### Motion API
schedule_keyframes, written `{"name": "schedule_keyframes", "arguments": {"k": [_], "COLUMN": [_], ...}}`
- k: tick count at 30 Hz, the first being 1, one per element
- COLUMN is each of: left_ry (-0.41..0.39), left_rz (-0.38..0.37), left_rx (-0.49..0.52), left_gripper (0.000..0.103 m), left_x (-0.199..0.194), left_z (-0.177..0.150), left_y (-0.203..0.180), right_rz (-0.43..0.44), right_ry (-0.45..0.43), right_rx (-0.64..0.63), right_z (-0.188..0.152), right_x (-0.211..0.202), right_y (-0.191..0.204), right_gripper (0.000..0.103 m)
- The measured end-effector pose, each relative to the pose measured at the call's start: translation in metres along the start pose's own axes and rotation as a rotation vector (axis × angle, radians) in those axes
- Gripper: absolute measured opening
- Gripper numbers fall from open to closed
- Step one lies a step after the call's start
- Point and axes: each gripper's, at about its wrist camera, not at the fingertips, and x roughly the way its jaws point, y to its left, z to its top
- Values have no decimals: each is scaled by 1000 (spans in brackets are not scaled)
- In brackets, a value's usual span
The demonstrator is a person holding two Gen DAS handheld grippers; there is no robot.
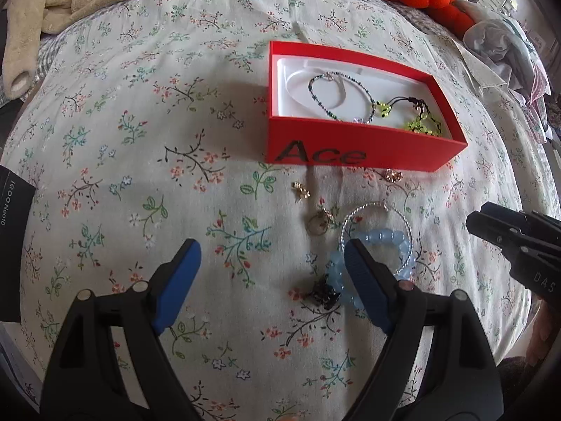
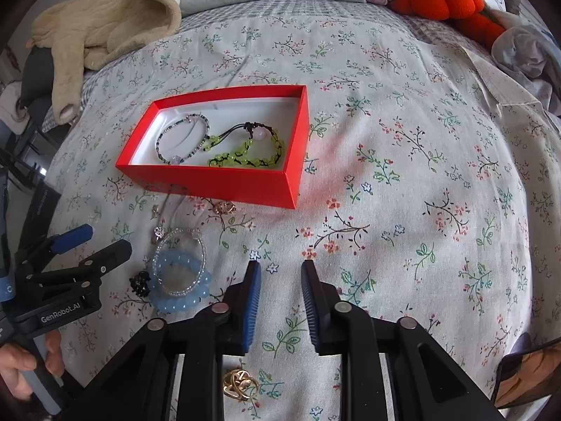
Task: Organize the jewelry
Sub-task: 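Withdraw both tools from the box back toward the remaining jewelry, then grasp the clear crystal bracelet with the left tool while the right grasps the light-blue bead bracelet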
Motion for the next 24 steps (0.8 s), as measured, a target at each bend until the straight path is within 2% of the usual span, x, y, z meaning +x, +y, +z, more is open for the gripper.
{"name": "schedule_keyframes", "arguments": {"k": [2,9,16,18,20,22,24], "left_ry": [16,42,37,38,46,56,62], "left_rz": [-13,-85,-165,-195,-219,-234,-240], "left_rx": [0,-13,-81,-103,-120,-130,-137], "left_gripper": [84,84,82,72,56,43,36], "left_x": [1,-1,1,5,10,16,21], "left_z": [-5,-14,-10,-7,-4,-1,2], "left_y": [0,2,6,5,3,-1,-6], "right_rz": [1,1,8,8,9,13,16], "right_ry": [-18,14,33,34,35,37,39], "right_rx": [-16,-51,-28,-20,-9,0,7], "right_z": [-6,-23,-29,-28,-27,-26,-26], "right_x": [-5,-5,-4,-4,-3,-2,-1], "right_y": [3,7,1,-1,-2,-4,-5], "right_gripper": [73,73,73,73,73,73,73]}}
